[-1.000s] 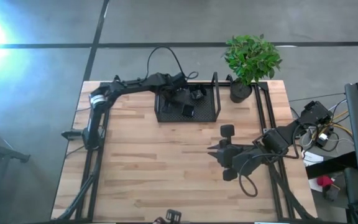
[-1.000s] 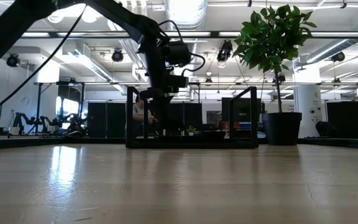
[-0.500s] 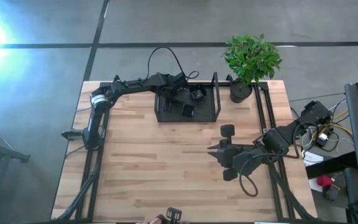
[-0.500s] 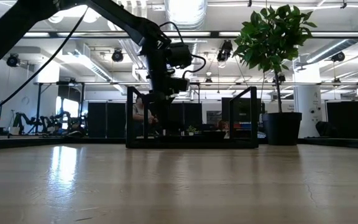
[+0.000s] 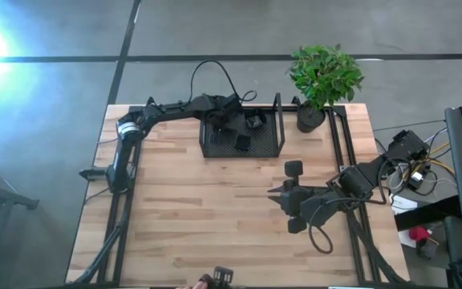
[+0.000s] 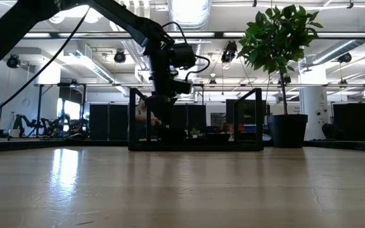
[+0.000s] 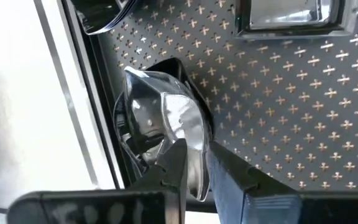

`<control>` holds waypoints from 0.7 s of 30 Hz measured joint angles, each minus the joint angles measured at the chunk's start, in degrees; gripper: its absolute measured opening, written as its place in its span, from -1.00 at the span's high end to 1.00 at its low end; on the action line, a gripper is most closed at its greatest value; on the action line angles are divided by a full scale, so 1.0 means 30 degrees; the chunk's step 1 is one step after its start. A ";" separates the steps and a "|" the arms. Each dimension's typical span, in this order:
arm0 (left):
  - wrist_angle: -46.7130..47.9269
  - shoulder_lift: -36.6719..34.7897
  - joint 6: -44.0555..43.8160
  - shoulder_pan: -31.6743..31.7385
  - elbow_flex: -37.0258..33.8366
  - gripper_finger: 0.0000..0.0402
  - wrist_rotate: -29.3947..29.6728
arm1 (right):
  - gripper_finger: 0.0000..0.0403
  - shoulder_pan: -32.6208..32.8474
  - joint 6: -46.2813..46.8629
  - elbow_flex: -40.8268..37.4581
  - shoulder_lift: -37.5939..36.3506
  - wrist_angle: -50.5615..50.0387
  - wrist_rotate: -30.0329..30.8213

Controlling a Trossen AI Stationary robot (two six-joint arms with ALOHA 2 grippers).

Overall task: Pick & Place Mini shaped plates
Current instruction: Stack the black leaf-shaped plate on top of the black leaf-shaped plate on the shelf

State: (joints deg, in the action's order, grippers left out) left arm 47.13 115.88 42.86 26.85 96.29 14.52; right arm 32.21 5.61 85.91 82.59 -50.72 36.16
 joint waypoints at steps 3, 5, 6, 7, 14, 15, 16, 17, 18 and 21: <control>0.0004 0.0007 -0.0140 -0.0019 0.0000 0.71 -0.0092 | 0.66 0.0003 0.0000 0.0004 0.0000 0.0000 0.0000; 0.0009 -0.0039 -0.0251 -0.0024 -0.0007 0.71 -0.0105 | 0.66 0.0006 0.0006 0.0001 0.0000 0.0000 0.0000; 0.0015 -0.0107 -0.0350 -0.0039 -0.0015 0.71 -0.0170 | 0.66 0.0000 0.0000 0.0004 0.0000 0.0005 0.0000; 0.0012 -0.0166 -0.0495 -0.0078 -0.0013 0.71 -0.0348 | 0.66 0.0007 0.0000 0.0004 0.0000 0.0000 0.0000; -0.0265 -0.0286 -0.1473 -0.0401 -0.0032 0.71 -0.2975 | 0.66 0.0007 -0.0007 0.0007 -0.0007 0.0007 0.0000; -0.0039 -0.0238 -0.1543 -0.0389 -0.0061 0.71 -0.2978 | 0.66 0.0007 -0.0005 0.0005 -0.0007 0.0007 0.0000; 0.0108 -0.0219 -0.1566 -0.0367 -0.0145 0.71 -0.2972 | 0.66 0.0007 -0.0005 0.0005 -0.0007 0.0007 0.0000; 0.0159 -0.0218 -0.1585 -0.0356 -0.0318 0.71 -0.2976 | 0.66 0.0007 -0.0007 0.0006 -0.0007 0.0006 0.0000; 0.0224 -0.0208 -0.1597 -0.0334 -0.0456 0.71 -0.2958 | 0.66 0.0007 -0.0007 0.0007 -0.0007 0.0007 0.0000; 0.0146 -0.0190 -0.1669 -0.0237 -0.0880 0.71 -0.2501 | 0.66 0.0007 -0.0080 0.0000 -0.0007 0.0007 0.0000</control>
State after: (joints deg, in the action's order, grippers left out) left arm 47.57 115.31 37.85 26.14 93.65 7.01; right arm 32.23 5.37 85.91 82.56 -50.70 36.16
